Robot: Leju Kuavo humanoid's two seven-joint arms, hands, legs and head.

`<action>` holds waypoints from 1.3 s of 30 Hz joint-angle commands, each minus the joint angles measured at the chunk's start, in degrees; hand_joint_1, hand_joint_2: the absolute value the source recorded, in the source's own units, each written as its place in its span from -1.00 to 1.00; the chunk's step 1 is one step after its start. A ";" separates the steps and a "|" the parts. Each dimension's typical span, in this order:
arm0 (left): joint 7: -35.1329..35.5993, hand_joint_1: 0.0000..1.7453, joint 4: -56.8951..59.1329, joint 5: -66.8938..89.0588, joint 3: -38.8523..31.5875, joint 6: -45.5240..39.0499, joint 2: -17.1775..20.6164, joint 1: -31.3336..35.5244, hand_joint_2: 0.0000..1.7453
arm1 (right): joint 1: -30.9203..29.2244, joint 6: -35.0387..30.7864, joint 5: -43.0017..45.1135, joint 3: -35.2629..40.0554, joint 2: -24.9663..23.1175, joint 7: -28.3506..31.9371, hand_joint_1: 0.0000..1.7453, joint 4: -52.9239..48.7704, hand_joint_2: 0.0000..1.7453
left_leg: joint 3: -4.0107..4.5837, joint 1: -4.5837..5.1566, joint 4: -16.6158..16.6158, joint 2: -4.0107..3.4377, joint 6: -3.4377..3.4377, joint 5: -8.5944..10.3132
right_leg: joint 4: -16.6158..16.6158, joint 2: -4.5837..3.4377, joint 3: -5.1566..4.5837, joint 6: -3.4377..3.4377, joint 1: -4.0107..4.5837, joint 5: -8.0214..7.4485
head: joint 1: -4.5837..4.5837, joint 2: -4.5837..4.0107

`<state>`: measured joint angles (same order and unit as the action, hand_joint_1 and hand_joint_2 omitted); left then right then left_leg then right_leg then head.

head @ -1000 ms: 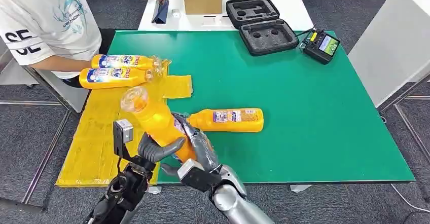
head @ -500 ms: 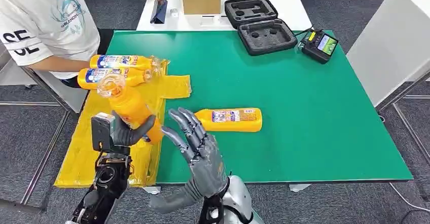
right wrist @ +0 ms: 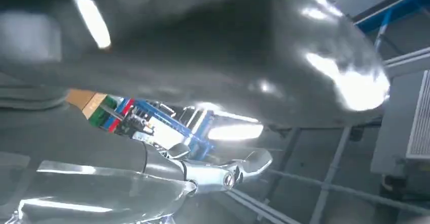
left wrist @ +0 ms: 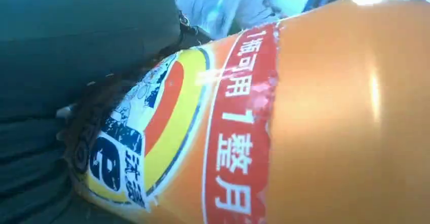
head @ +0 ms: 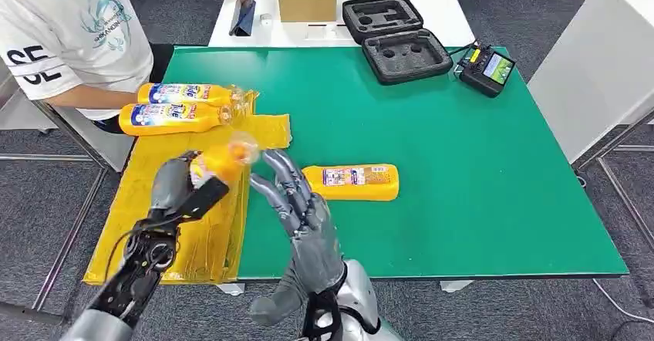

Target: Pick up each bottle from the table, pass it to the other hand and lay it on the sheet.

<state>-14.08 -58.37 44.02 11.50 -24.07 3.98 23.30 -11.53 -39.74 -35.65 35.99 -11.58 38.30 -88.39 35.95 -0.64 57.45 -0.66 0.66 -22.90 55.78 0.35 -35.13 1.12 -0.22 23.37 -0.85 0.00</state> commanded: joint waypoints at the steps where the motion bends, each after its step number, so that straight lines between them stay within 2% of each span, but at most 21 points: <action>1: 8.07 0.98 18.08 17.57 7.54 6.35 2.66 10.21 1.00 | -5.82 0.84 1.71 3.85 0.94 -2.04 -1.00 6.94 -1.00 | -0.29 0.00 -0.07 0.06 -0.01 -0.06 | -0.07 0.00 0.30 -0.01 -0.01 0.06 | 0.00 0.00; 7: 8.91 1.00 18.74 19.46 7.98 7.05 2.59 10.38 1.00 | -5.84 0.83 1.75 3.86 0.89 -2.03 -1.00 7.34 -1.00 | -0.37 0.01 -0.04 0.07 -0.02 -0.13 | -0.04 -0.01 0.38 -0.02 -0.01 0.13 | 0.00 0.00; 13: 8.95 1.00 22.05 22.76 5.60 14.00 1.86 10.38 1.00 | -6.03 1.13 2.62 4.29 0.75 -1.39 -1.00 9.64 -1.00 | -0.17 0.01 -0.03 0.01 -0.02 -0.05 | -0.05 -0.04 0.19 -0.01 -0.01 0.03 | 0.00 0.00; 15: 8.68 1.00 22.93 22.87 5.28 14.99 1.76 10.69 1.00 | -6.10 1.11 2.67 4.26 0.66 -1.36 -1.00 9.89 -1.00 | -0.43 0.01 -0.07 0.03 -0.03 -0.13 | -0.06 -0.06 0.42 -0.02 -0.02 0.12 | 0.00 0.00; 16: 7.85 1.00 24.32 21.75 4.15 16.71 1.35 11.25 1.00 | -6.16 1.11 2.67 4.21 0.57 -1.36 -1.00 10.17 -1.00 | -0.23 0.02 -0.05 0.01 -0.02 -0.07 | -0.04 -0.04 0.23 -0.01 -0.03 0.05 | 0.00 0.00; 19: 7.56 1.00 25.19 21.56 3.86 17.55 1.30 11.83 1.00 | -6.08 1.14 2.71 4.20 0.55 -1.36 -1.00 10.40 -1.00 | -0.36 0.02 -0.09 0.00 -0.03 -0.09 | -0.06 -0.11 0.35 -0.02 -0.03 0.05 | 0.00 0.00; 20: 7.36 0.78 25.67 21.17 3.54 17.99 1.21 12.07 1.00 | -6.09 1.21 2.76 4.18 0.47 -1.37 -1.00 10.54 -1.00 | -0.34 0.02 -0.09 0.00 -0.02 -0.08 | -0.07 -0.09 0.33 -0.02 -0.02 0.04 | 0.00 0.00; 21: 7.37 0.20 26.75 20.98 3.06 18.84 1.15 12.61 1.00 | -6.07 1.61 2.97 4.01 0.35 -1.43 -1.00 10.76 -1.00 | -0.29 0.03 -0.07 0.01 -0.02 -0.05 | -0.06 -0.07 0.28 -0.01 -0.03 0.02 | 0.00 0.00; 24: 6.06 -0.92 28.43 19.10 1.26 21.53 1.11 12.71 1.00 | -6.12 2.49 3.58 3.94 0.14 -1.31 -1.00 11.75 -1.00 | -0.51 0.02 -0.10 -0.02 -0.03 -0.09 | -0.08 -0.13 0.49 -0.03 -0.03 0.05 | 0.00 0.00; 25: 5.06 -1.00 28.79 18.28 0.78 22.84 1.18 12.43 1.00 | -6.13 2.84 3.92 3.97 0.13 -1.20 -1.00 12.15 -1.00 | -0.47 0.03 -0.10 -0.03 -0.02 -0.06 | -0.08 -0.12 0.46 -0.02 -0.03 0.02 | 0.02 0.00; 28: 0.33 -1.00 30.33 13.24 -1.73 28.45 1.34 11.60 1.00 | -6.10 2.82 4.89 4.11 0.48 -0.35 -1.00 14.03 -1.00 | -0.70 0.05 -0.19 -0.16 -0.04 -0.09 | -0.13 -0.26 0.63 -0.03 -0.05 0.00 | 0.00 0.00; 29: 0.25 -1.00 30.39 13.20 -1.74 28.49 1.44 11.50 -1.00 | -6.06 2.76 4.89 4.11 0.54 -0.24 -1.00 14.07 -1.00 | -0.70 0.04 -0.19 -0.16 -0.05 -0.10 | -0.13 -0.25 0.63 -0.02 -0.05 0.00 | -0.02 0.00; 34: -1.13 -1.00 30.45 11.70 -2.30 29.66 1.23 11.38 -1.00 | -5.66 2.39 5.11 3.96 0.66 0.37 -1.00 14.57 -1.00 | -0.87 0.07 -0.20 -0.07 -0.04 -0.08 | -0.12 -0.16 0.83 -0.02 -0.08 0.04 | -0.02 0.00; 36: -3.17 -1.00 30.83 8.00 -3.68 34.46 1.35 11.40 -1.00 | -5.44 2.59 5.26 4.12 0.89 0.30 -1.00 14.91 -1.00 | -0.92 0.06 -0.20 -0.06 -0.05 -0.09 | -0.13 -0.20 0.89 -0.02 -0.07 0.02 | 0.00 0.00; 39: -4.56 -1.00 31.39 4.94 -5.10 37.39 1.18 11.62 -1.00 | -5.24 2.44 5.17 4.12 1.11 0.36 -1.00 15.27 -1.00 | -0.95 0.07 -0.21 -0.06 -0.05 -0.10 | -0.14 -0.20 0.91 -0.03 -0.07 0.01 | 0.00 0.00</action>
<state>-16.24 -33.94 54.05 10.27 6.74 5.51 37.19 -15.73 -37.09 -30.69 39.26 -11.74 38.29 -78.03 35.29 -0.63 57.40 -0.55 0.61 -22.97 55.77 0.36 -34.40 1.10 -0.24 23.40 -0.85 0.00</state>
